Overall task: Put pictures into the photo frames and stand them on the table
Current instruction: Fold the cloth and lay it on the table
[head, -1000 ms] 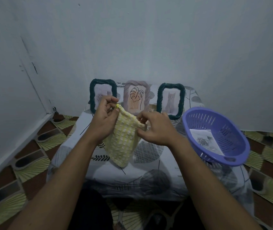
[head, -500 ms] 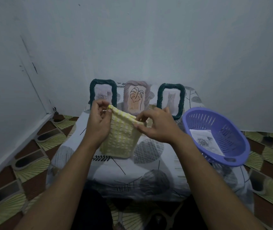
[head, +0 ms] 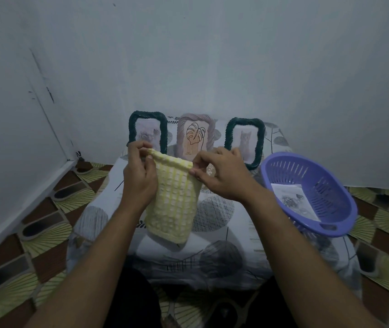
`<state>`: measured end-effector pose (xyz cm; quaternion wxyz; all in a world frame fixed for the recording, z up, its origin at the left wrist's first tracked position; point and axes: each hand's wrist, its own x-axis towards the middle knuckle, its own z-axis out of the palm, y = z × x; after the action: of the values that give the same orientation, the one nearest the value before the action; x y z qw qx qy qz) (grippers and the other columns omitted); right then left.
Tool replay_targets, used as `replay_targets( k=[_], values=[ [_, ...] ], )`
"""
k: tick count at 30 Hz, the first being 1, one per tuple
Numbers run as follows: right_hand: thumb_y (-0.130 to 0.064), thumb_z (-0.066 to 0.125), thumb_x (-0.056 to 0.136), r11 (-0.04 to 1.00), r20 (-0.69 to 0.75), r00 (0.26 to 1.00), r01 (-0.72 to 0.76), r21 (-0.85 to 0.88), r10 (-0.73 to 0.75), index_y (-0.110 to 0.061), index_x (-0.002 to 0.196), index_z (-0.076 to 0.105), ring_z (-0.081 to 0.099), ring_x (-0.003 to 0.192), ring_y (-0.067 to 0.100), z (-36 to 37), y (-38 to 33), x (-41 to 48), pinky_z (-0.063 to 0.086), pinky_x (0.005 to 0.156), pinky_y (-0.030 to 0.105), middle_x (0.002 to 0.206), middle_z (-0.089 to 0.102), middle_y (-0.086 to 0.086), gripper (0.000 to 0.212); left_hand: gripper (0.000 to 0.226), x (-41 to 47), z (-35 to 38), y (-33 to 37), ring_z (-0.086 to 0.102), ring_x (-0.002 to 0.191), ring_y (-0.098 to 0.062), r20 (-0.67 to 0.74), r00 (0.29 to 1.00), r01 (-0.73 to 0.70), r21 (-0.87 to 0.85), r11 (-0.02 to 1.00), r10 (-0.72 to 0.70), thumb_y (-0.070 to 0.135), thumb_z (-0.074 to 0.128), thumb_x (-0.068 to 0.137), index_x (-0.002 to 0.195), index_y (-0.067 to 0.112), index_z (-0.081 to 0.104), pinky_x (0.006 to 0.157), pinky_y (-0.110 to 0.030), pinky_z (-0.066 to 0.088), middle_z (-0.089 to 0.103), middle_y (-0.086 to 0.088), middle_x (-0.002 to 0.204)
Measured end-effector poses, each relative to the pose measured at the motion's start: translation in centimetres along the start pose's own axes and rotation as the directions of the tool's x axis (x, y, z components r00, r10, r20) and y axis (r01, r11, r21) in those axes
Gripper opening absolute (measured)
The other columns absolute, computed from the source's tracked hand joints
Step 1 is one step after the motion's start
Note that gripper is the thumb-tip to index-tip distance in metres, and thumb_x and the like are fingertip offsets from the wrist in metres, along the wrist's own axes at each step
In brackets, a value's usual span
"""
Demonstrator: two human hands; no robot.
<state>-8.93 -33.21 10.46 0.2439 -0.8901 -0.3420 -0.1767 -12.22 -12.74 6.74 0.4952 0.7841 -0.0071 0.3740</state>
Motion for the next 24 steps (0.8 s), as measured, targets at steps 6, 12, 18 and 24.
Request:
replay_targets(
  k=[6,12,18,24],
  values=[
    [-0.054,0.052,0.095,0.979,-0.095,0.99,-0.119,-0.167,0.105,-0.029,0.093,0.066,0.052,0.101,0.015,0.5,-0.4,0.2,0.028,0.087,0.04,0.095,0.065,-0.015,0.029,0.034,-0.4,0.1,0.0,0.052,0.08,-0.004,0.024,0.994,-0.106,0.089,0.99,0.104,-0.009,0.043,0.09,0.091,0.021,0.058,0.074,-0.007,0.038,0.06,-0.001,0.09],
    [-0.055,0.06,0.091,0.969,-0.128,0.977,-0.189,-0.158,0.169,-0.022,0.087,0.072,0.046,0.115,0.018,1.1,0.0,0.4,0.026,0.091,0.038,0.119,0.057,-0.009,0.036,0.024,-0.6,0.0,0.1,0.054,0.082,0.005,0.046,0.998,0.037,0.032,0.999,-0.038,0.002,0.05,0.094,0.094,0.02,0.066,0.071,-0.008,0.041,0.063,0.002,0.099],
    [-0.06,0.063,0.086,0.971,-0.219,0.962,-0.199,-0.134,0.167,-0.023,0.088,0.074,0.055,0.103,0.015,0.8,0.7,0.1,0.019,0.08,0.034,0.107,0.067,-0.009,0.039,0.018,0.1,-0.6,-1.0,0.063,0.087,-0.021,0.145,0.987,0.075,-0.063,0.995,-0.066,0.02,0.067,0.089,0.092,0.038,0.064,0.075,-0.04,0.054,0.064,0.004,0.099],
    [-0.046,0.081,0.077,0.941,-0.173,0.938,-0.261,0.216,0.3,-0.023,0.087,0.077,0.06,0.069,-0.001,1.3,1.5,0.1,0.049,0.079,0.035,0.071,0.064,-0.019,0.025,0.03,0.9,-1.2,-0.7,0.071,0.089,-0.008,0.152,0.972,0.212,-0.22,0.952,-0.181,0.012,0.069,0.091,0.116,0.026,0.06,0.073,-0.022,0.058,0.067,0.004,0.099]
  ],
)
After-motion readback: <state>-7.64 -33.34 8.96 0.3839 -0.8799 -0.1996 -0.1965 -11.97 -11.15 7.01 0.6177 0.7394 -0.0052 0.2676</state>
